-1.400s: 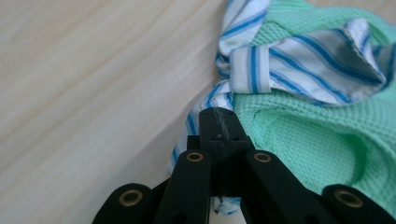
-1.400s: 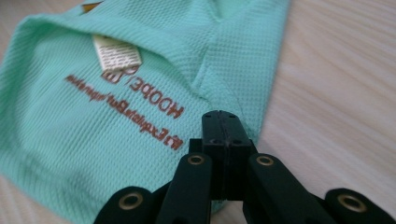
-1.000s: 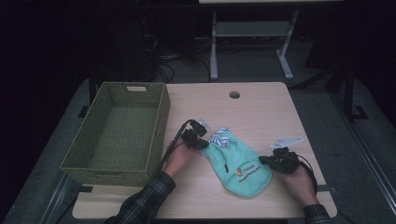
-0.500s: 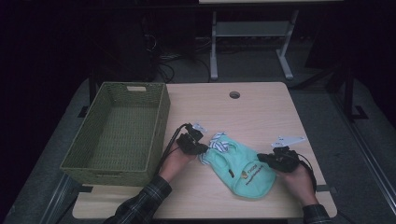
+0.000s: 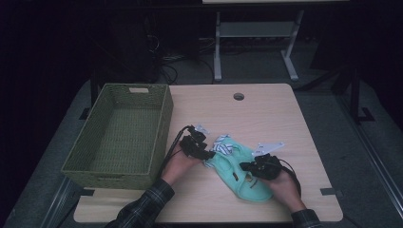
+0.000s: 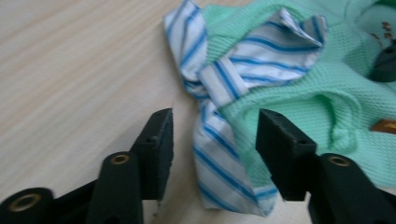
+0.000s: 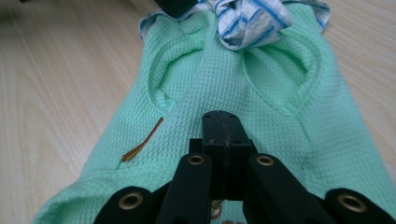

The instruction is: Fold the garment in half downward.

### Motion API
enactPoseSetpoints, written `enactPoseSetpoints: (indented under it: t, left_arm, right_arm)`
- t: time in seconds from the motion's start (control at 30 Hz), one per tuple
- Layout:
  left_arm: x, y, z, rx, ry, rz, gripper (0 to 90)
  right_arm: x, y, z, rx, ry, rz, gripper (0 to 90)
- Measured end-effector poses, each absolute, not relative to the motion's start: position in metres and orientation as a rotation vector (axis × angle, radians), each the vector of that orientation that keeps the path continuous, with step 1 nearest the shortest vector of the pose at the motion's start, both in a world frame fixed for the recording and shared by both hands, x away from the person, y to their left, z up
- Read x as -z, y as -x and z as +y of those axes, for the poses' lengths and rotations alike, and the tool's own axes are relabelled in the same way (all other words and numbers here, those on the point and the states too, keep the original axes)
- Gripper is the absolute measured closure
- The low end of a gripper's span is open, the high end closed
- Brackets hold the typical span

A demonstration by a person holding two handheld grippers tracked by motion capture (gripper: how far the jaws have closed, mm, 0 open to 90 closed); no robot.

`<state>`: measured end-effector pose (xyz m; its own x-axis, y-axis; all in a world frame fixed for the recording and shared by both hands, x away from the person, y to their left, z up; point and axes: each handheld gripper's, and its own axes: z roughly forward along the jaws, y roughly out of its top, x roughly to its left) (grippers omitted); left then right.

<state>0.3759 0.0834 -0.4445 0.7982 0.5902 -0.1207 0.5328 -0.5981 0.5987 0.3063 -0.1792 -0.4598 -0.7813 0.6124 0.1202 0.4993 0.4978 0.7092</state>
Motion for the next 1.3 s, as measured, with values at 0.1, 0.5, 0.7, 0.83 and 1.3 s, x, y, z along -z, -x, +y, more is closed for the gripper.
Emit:
enactPoseSetpoints:
  t: [0.1,0.5,0.7,0.83,1.3]
  left_arm:
    - [0.450,-0.374,0.080,-0.130,-2.368,0.829,39.5]
    - [0.455,-0.368,0.071,-0.195,-2.425,0.794,49.7]
    - [0.454,-0.369,0.072,-0.160,-2.418,0.783,68.7]
    - [0.455,-0.371,0.074,-0.115,-2.409,0.785,79.6]
    - [0.421,-0.371,0.089,-0.070,-2.251,0.798,83.4]
  right_arm:
    - [0.464,-0.307,-0.176,-1.117,-0.967,2.600,89.8]
    - [0.468,-0.307,-0.174,-1.087,-0.961,2.618,89.8]
    - [0.469,-0.307,-0.174,-1.090,-0.964,2.617,89.8]
    - [0.469,-0.307,-0.174,-1.091,-0.965,2.618,89.8]
    - [0.469,-0.311,-0.171,-1.100,-0.970,2.628,89.8]
